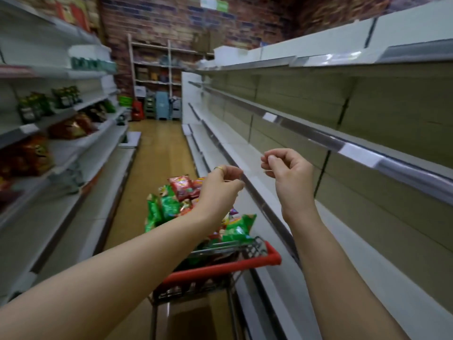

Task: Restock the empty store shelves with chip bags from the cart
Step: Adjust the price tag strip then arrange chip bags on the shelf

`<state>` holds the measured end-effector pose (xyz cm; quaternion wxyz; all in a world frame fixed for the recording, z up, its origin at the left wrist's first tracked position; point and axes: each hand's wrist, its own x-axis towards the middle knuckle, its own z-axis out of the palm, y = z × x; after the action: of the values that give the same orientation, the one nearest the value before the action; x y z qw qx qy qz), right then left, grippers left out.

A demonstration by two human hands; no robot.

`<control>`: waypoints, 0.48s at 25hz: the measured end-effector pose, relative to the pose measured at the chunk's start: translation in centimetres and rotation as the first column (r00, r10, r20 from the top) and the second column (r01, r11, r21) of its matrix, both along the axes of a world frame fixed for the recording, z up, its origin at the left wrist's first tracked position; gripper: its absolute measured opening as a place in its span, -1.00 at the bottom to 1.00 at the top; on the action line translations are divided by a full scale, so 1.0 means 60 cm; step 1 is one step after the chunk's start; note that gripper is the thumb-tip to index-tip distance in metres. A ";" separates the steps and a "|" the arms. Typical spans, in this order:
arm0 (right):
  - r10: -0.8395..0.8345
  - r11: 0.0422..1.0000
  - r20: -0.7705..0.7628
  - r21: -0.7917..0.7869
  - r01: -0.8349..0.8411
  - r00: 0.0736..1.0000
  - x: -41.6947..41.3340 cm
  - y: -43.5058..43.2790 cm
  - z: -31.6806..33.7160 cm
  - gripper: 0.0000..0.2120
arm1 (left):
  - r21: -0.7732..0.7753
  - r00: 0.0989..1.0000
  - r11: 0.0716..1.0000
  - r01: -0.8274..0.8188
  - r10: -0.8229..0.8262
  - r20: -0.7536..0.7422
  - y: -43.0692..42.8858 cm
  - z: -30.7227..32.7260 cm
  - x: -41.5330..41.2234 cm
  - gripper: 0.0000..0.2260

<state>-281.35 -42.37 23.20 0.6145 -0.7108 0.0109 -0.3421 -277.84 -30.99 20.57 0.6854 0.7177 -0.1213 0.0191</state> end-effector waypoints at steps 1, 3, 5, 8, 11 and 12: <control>0.022 1.000 -0.024 0.005 -0.022 0.999 0.036 0.019 -0.012 -0.75 | 0.014 0.999 1.000 -0.022 0.023 -0.033 0.020 -0.012 0.033 -0.83; 0.053 0.999 -0.079 0.011 -0.052 0.995 0.094 0.044 -0.035 -0.74 | 0.046 0.992 0.997 -0.063 0.068 -0.104 0.049 -0.039 0.087 -0.85; 0.088 0.996 -0.134 0.020 -0.087 0.987 0.144 0.059 -0.058 -0.75 | 0.057 0.981 0.993 -0.107 0.114 -0.159 0.070 -0.064 0.136 -0.85; 0.129 0.992 -0.210 0.019 -0.128 0.969 0.219 0.065 -0.093 -0.78 | 0.048 0.954 0.985 -0.163 0.170 -0.247 0.087 -0.101 0.200 -0.83; 0.168 0.985 -0.309 0.025 -0.168 0.936 0.302 0.050 -0.138 -0.82 | 0.071 0.929 0.976 -0.205 0.217 -0.299 0.091 -0.140 0.264 -0.84; 0.185 0.983 -0.348 0.044 -0.180 0.919 0.331 0.042 -0.155 -0.83 | 0.088 0.920 0.972 -0.217 0.234 -0.313 0.089 -0.154 0.289 -0.85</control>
<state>-261.48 -39.87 13.92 0.6359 -0.7548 0.0560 -0.1509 -260.53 -25.63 11.31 0.6707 0.7376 0.0749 -0.0225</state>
